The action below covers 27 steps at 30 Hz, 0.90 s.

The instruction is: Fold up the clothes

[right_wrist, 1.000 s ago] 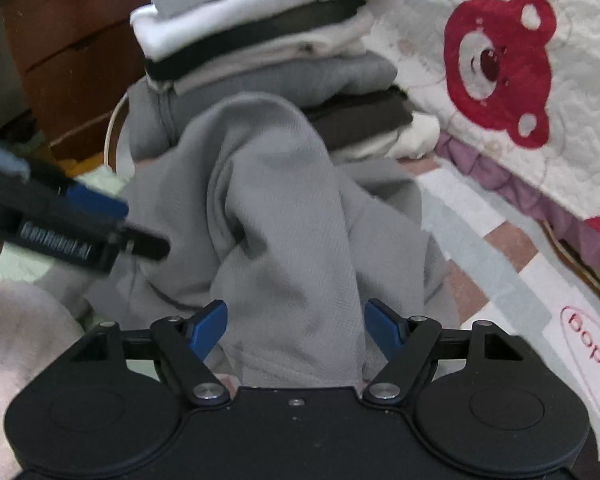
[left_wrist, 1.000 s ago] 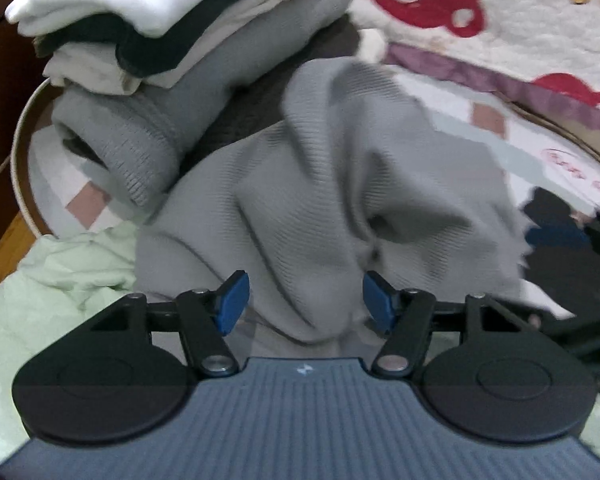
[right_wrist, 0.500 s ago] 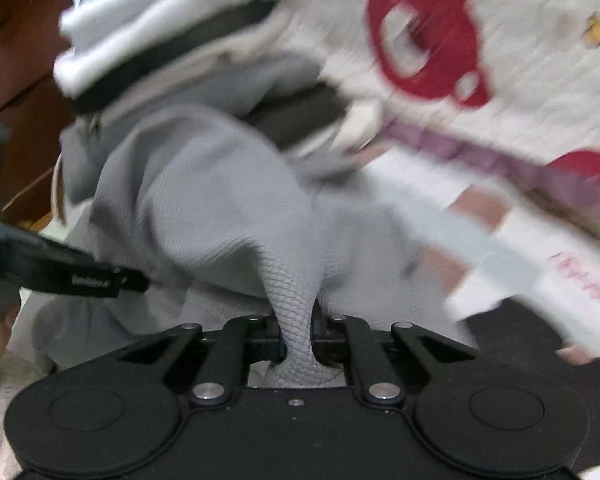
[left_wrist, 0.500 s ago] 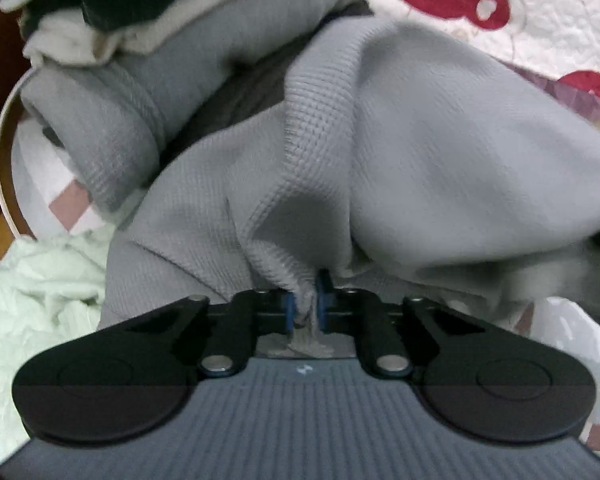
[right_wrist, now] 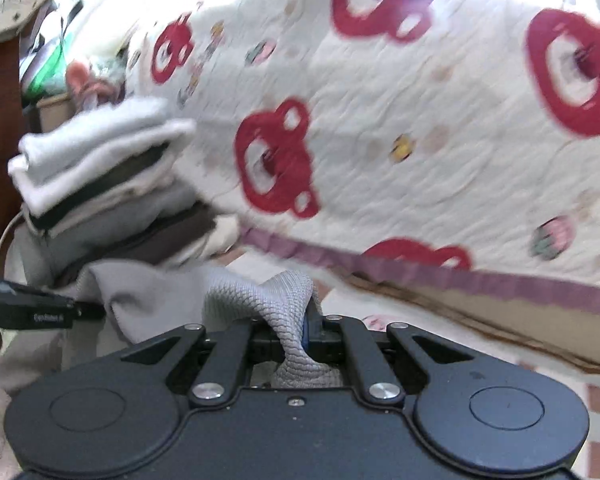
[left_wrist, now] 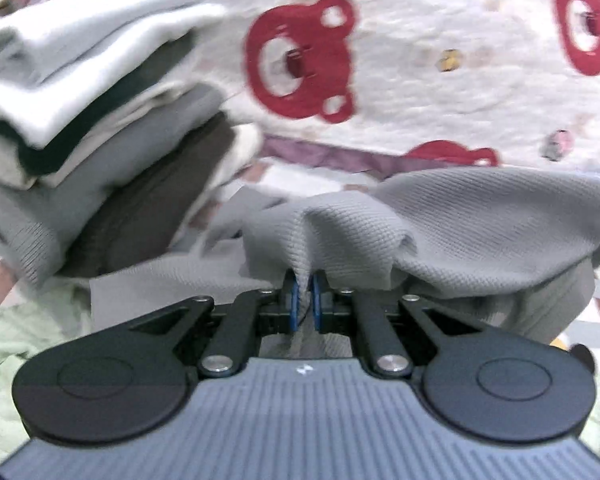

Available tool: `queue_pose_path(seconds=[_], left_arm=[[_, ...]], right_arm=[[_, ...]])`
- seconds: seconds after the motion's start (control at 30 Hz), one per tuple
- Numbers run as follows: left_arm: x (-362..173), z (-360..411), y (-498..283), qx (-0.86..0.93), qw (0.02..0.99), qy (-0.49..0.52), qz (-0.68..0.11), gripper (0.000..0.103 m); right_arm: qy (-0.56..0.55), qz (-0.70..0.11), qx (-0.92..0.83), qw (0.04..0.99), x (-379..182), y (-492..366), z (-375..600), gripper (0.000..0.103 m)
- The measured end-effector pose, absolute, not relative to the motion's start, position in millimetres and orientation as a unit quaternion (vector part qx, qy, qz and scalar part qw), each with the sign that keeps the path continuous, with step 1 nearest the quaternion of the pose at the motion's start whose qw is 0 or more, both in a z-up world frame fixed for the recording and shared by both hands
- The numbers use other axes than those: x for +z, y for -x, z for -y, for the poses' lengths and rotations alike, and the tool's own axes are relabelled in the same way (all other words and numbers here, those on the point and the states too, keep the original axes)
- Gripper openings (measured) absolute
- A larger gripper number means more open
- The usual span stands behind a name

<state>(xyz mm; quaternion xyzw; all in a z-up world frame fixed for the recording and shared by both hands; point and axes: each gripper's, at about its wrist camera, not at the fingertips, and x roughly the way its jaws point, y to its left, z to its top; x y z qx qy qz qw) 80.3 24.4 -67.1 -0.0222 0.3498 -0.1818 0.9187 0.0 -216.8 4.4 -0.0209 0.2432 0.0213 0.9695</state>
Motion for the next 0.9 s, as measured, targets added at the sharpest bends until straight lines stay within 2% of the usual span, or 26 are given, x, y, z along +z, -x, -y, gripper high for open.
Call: queue_pose_path(seconds=[0.23,0.43,0.7,0.8,0.9], left_arm=[[-49,-4,-41,-0.247,0.891,0.046,-0.377,0.005],[-21,9,-10,-0.291,0.887,0.044,-0.356,0.005],[10,23,-19,-0.336,0.878,0.079,-0.333,0.003],[2,42,-27,-0.324,0.886,0.027,-0.331,0.003],[-19,43,-17,-0.322,0.879,-0.022,-0.352,0.006]], right_arm=[[0.076,-0.235,0.002,0.969,54,52,217,0.006],[0.072,-0.212,-0.028,0.974,91,106,225,0.006],[0.073,-0.242,0.021,0.967,146,138,234,0.006],[0.077,-0.246,0.041,0.965,151,121,240,0.006],[0.047,-0.285,0.073,0.955,117,79,253,0.006]])
